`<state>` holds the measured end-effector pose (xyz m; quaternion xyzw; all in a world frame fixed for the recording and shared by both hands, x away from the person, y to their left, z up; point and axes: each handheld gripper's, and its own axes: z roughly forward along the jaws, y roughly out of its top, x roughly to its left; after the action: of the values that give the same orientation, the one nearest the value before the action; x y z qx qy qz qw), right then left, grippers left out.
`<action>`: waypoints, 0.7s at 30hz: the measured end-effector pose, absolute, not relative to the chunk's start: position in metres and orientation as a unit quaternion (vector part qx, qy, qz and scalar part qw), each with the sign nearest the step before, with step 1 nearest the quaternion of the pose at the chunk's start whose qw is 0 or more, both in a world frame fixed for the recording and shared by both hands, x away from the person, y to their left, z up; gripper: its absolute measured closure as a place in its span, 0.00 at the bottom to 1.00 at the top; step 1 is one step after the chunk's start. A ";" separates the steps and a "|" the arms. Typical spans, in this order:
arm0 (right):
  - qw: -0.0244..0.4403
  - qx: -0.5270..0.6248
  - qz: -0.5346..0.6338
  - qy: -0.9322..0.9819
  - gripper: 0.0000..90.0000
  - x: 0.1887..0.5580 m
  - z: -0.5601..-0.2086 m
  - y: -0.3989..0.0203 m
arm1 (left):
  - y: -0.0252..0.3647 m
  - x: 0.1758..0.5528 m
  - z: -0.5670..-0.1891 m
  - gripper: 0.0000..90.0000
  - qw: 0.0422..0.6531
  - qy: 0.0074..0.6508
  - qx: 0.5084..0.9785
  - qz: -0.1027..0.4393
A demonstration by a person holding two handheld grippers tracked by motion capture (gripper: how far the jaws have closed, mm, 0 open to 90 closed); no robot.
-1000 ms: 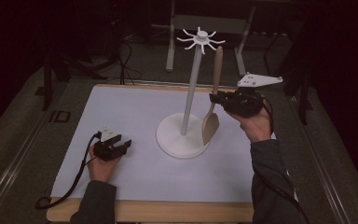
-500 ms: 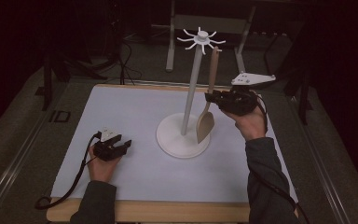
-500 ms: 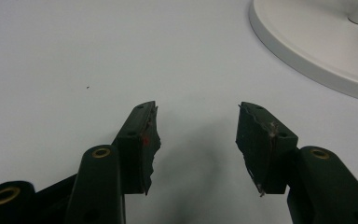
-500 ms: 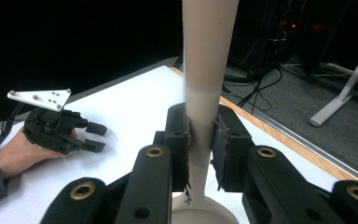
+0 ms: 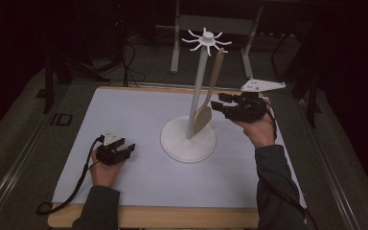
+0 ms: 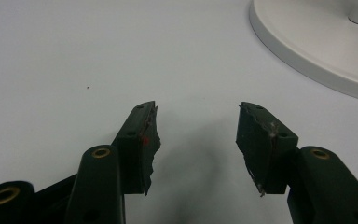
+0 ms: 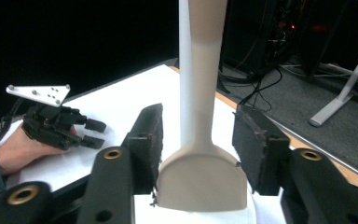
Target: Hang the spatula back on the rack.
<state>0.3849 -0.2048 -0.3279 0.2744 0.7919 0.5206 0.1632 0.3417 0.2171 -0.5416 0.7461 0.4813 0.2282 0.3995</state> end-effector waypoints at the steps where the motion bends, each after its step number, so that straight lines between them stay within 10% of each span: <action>1: 0.163 0.274 0.519 0.793 0.54 0.384 -0.329 -0.205 | 0.217 0.342 -0.542 0.53 0.400 0.481 0.746 0.228; 21: 0.199 0.315 0.473 0.798 0.33 0.369 -0.368 -0.241 | 0.217 0.342 -0.542 0.52 0.398 0.484 0.745 0.228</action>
<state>0.3688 -0.2411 -0.3678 0.3155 0.7979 0.4734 0.1992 0.3418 0.2171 -0.5416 0.7454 0.4838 0.2284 0.3977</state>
